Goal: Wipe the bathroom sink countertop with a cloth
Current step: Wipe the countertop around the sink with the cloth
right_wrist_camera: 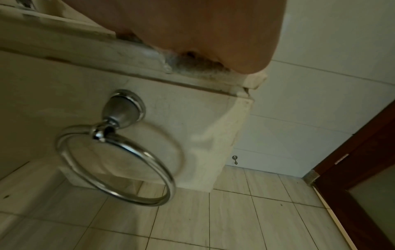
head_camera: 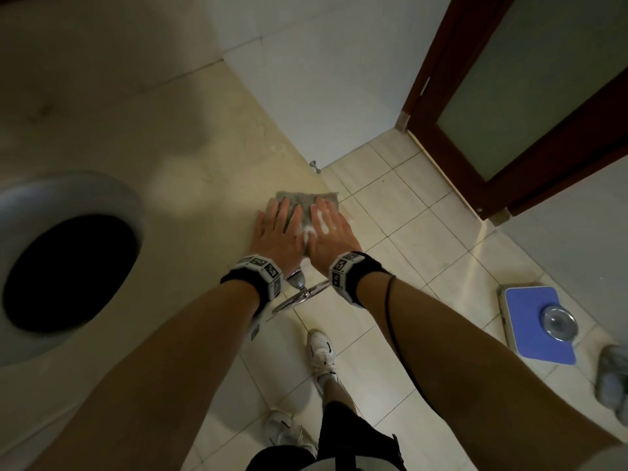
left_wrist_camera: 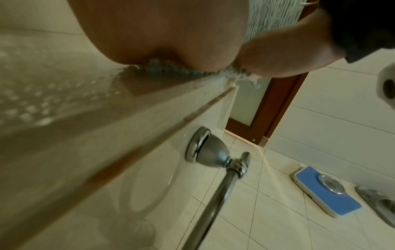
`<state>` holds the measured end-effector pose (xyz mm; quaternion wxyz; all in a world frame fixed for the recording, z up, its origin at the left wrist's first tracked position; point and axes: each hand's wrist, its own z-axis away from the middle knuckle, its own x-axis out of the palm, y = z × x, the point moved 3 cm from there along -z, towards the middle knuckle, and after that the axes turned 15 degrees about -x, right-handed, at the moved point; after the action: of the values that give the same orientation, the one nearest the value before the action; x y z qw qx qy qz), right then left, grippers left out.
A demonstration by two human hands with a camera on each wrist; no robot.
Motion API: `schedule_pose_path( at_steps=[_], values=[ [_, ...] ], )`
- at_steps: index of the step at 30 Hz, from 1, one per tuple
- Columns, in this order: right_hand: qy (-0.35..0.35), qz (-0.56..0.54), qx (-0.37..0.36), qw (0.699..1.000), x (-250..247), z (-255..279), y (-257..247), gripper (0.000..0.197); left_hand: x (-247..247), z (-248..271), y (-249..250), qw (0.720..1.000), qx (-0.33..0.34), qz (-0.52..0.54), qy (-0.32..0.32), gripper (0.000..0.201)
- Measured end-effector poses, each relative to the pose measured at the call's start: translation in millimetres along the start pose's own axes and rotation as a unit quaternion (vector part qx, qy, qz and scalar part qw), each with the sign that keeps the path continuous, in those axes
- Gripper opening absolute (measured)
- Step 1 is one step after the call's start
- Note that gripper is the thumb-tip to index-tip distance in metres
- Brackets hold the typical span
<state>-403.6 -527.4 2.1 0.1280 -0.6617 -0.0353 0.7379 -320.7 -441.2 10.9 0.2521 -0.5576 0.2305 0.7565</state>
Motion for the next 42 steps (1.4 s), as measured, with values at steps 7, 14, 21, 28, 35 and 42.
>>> schedule_pose_path(
  at_steps=[7,14,21,28,35,42],
  values=[
    [0.048,-0.017,-0.030,0.998,-8.4,14.1,-48.8,0.058,9.6,36.1,-28.5,1.000,-0.024,0.005,-0.001,0.066],
    [-0.054,-0.002,-0.026,0.998,1.6,-4.0,-23.2,0.073,7.0,24.4,-28.0,1.000,-0.027,0.001,0.000,0.061],
    [-0.096,0.022,-0.056,0.994,-27.6,-50.7,8.1,0.061,-9.8,-29.9,-20.4,0.997,-0.064,0.026,-0.017,0.059],
    [-0.101,0.017,-0.057,0.993,-37.3,-121.6,46.1,0.060,-27.9,-96.0,-25.7,0.995,-0.102,-0.002,-0.020,0.061],
    [-0.106,0.000,-0.062,0.992,-50.2,-163.4,52.4,0.061,-40.5,-130.3,-39.0,0.990,-0.138,0.012,-0.018,0.061],
    [-0.109,-0.016,-0.050,0.993,-49.4,-166.3,50.6,0.063,-41.6,-130.6,-43.0,0.988,-0.145,0.018,-0.040,0.059]
  ],
)
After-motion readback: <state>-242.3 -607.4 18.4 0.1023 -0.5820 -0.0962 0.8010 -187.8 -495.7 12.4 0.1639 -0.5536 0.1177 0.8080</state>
